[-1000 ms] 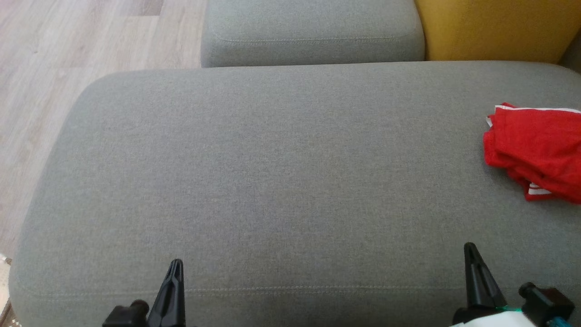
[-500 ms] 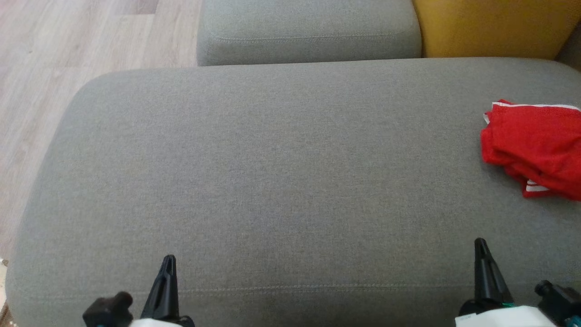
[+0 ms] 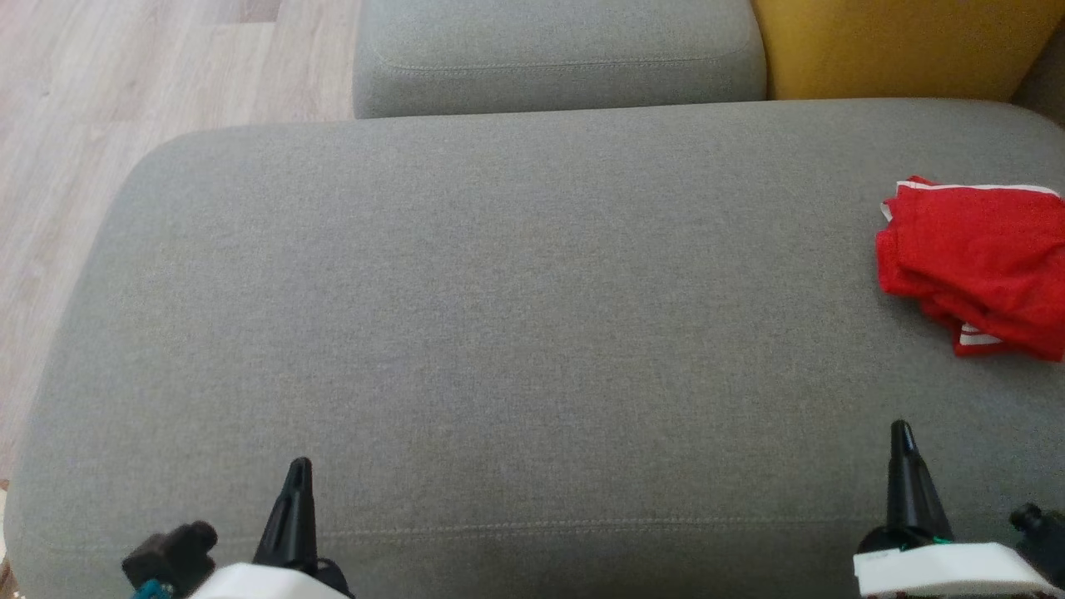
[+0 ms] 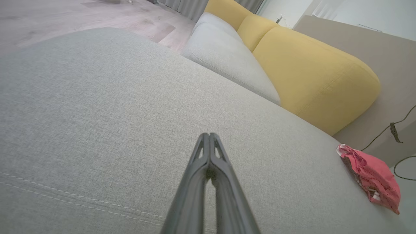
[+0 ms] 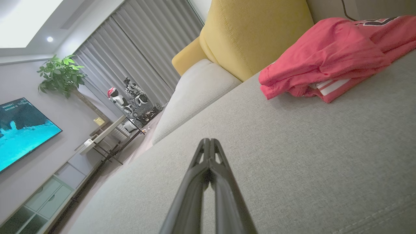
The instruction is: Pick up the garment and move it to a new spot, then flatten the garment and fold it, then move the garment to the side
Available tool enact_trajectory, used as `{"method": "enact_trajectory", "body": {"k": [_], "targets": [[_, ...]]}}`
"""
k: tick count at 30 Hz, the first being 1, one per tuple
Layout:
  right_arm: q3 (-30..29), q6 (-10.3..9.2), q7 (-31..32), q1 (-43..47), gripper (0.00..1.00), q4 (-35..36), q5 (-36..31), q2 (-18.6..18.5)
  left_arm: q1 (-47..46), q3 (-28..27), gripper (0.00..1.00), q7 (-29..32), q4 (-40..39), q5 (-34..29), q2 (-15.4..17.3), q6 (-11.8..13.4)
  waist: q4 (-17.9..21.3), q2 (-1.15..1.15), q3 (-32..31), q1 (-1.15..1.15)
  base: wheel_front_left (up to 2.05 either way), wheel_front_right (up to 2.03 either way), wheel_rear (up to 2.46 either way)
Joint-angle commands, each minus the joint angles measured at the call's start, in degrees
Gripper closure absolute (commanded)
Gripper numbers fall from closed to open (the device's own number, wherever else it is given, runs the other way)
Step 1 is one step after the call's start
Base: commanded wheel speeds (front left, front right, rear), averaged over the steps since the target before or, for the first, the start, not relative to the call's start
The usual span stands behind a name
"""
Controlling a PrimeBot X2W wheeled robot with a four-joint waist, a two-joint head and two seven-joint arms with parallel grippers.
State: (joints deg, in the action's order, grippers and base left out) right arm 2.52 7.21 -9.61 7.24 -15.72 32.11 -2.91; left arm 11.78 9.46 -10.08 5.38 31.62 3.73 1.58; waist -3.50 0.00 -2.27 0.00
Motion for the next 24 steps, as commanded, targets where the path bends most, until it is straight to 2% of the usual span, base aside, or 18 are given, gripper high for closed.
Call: {"method": "enact_trajectory", "body": {"k": [1,24], "targets": [[0.04,0.09,0.43,-3.08,1.0,1.86,2.28,-1.07,-3.16,-1.44,1.0,0.36,-1.45,2.16,0.86,-0.54,0.07,0.0,0.05,0.0,0.0,0.0,0.0],[-1.45,0.14,3.75,-5.63,1.0,1.87,17.6,-1.38,-6.8,-4.14,1.0,3.67,0.96,17.78,1.14,-2.7,0.94,0.0,0.66,0.0,0.0,0.0,0.0]]}}
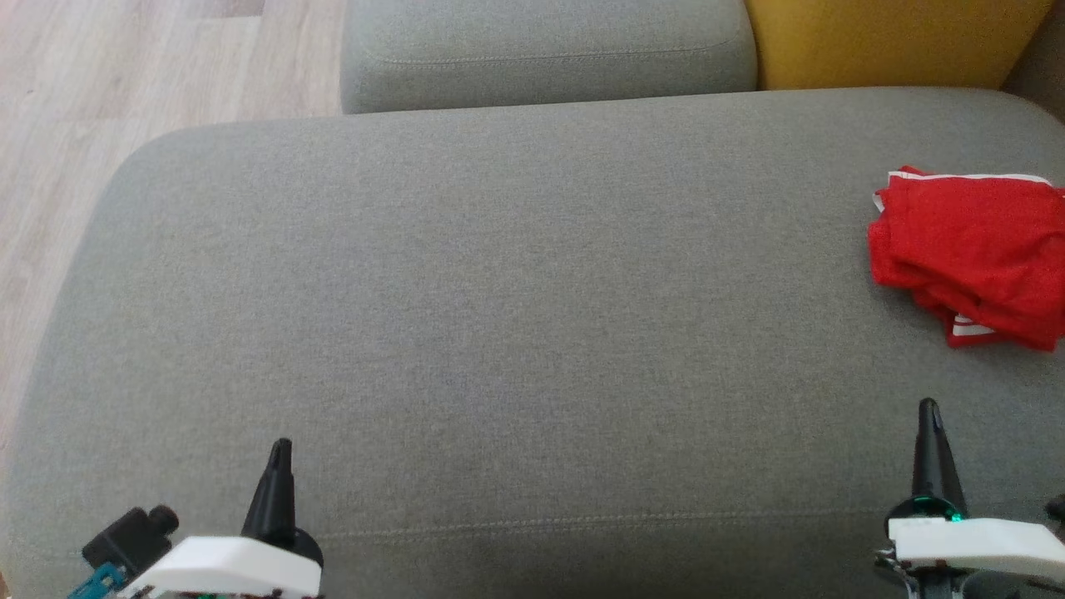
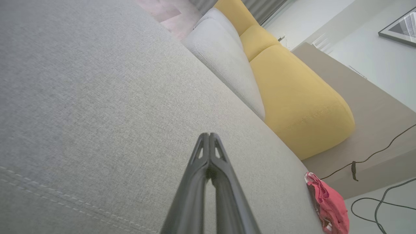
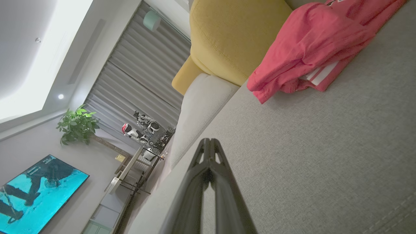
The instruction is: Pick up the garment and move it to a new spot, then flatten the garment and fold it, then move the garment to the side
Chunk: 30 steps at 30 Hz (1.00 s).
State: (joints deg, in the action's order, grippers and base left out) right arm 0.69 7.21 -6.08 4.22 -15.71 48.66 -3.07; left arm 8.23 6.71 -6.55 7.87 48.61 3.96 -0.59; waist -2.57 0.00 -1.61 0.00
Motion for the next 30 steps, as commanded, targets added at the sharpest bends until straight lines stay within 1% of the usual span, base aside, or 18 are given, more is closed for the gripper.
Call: {"method": "enact_trajectory", "body": {"k": [1,30], "targets": [[0.31,0.14,0.38,-2.73,1.0,1.86,1.74,-1.22,-3.41,-1.51,1.0,0.3,-1.41,1.5,0.91,-0.64,0.04,0.0,0.03,0.0,0.0,0.0,0.0],[-2.04,0.2,5.06,-6.12,1.0,1.84,21.62,-1.35,-8.3,-5.52,1.0,5.03,1.96,21.72,0.95,-3.48,1.19,0.0,0.83,0.0,0.0,0.0,0.0]]}}
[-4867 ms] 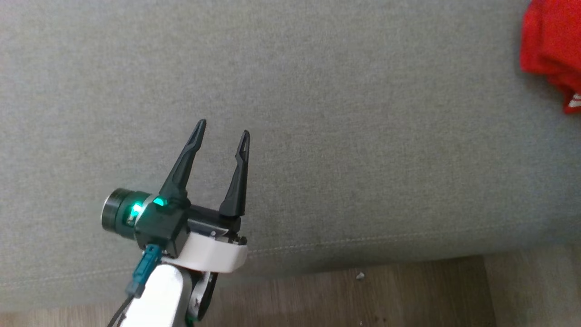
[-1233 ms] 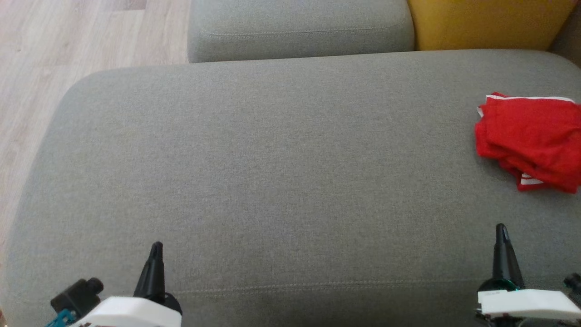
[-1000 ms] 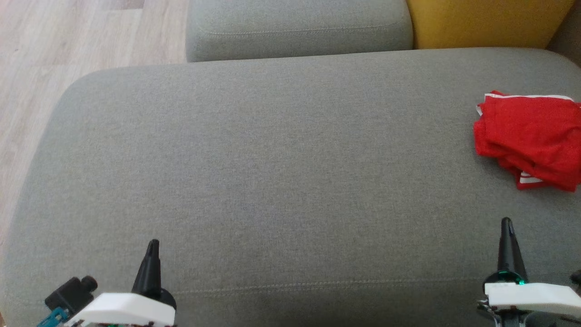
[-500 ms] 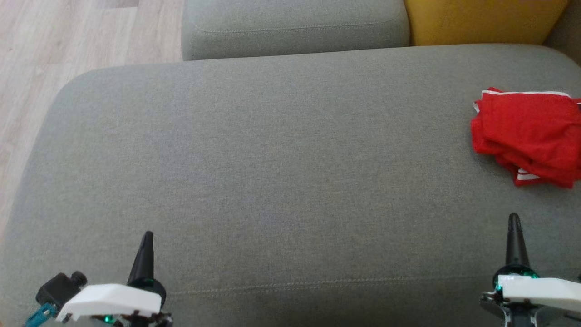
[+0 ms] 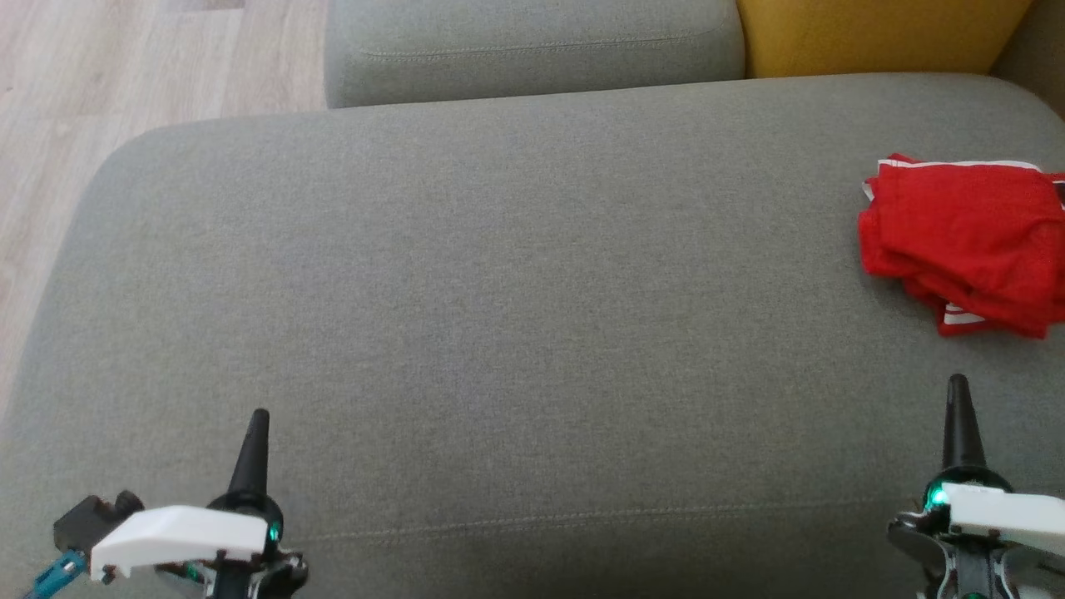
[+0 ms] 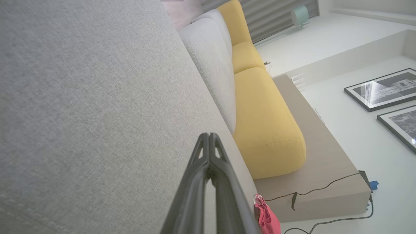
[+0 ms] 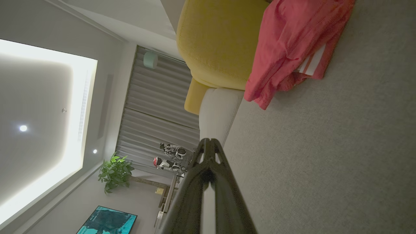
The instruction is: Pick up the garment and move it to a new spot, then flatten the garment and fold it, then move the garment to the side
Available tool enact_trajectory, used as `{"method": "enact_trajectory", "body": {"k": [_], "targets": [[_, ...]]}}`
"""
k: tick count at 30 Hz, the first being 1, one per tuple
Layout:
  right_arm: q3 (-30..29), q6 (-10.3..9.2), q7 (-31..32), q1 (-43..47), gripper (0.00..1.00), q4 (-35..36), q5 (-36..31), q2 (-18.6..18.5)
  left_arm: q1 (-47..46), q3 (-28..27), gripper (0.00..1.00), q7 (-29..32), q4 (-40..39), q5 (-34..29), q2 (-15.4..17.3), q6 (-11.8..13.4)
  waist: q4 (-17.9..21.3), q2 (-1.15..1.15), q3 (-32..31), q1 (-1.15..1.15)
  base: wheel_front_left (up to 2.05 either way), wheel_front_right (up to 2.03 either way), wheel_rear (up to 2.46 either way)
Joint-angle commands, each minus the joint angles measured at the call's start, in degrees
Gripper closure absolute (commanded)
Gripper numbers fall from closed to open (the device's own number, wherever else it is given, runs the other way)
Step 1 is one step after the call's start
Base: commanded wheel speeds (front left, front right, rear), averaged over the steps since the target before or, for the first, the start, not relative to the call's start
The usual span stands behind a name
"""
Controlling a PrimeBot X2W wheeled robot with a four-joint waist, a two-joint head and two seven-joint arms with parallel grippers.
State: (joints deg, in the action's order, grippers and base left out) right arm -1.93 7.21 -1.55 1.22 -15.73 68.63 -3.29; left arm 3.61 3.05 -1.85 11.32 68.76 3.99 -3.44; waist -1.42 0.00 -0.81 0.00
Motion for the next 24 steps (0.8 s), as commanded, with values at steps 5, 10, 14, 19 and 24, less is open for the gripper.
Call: {"method": "enact_trajectory", "body": {"k": [5,10,14,19,24], "targets": [[0.23,0.21,1.2,-3.59,1.0,1.86,4.38,-1.13,-4.36,-2.44,1.0,1.01,-1.02,4.34,0.91,-1.02,0.2,0.0,0.14,0.0,0.0,0.0,0.0],[-0.3,0.22,2.21,-4.29,1.0,1.86,8.46,-1.12,-5.38,-3.33,1.0,2.03,-0.31,8.48,0.88,-1.61,0.44,0.0,0.31,0.0,0.0,0.0,0.0],[-0.66,0.23,2.88,-4.77,1.0,1.85,11.17,-1.12,-6.06,-3.92,1.0,2.72,0.16,11.24,0.85,-2.0,0.6,0.0,0.42,0.0,0.0,0.0,0.0],[-1.11,0.24,3.73,-5.36,1.0,1.85,14.56,-1.1,-6.91,-4.67,1.0,3.58,0.74,14.68,0.82,-2.49,0.8,0.0,0.56,0.0,0.0,0.0,0.0],[-1.57,0.25,4.58,-5.95,1.0,1.84,17.95,-1.09,-7.76,-5.43,1.0,4.45,1.33,18.11,0.78,-2.99,0.99,0.0,0.69,0.0,0.0,0.0,0.0]]}}
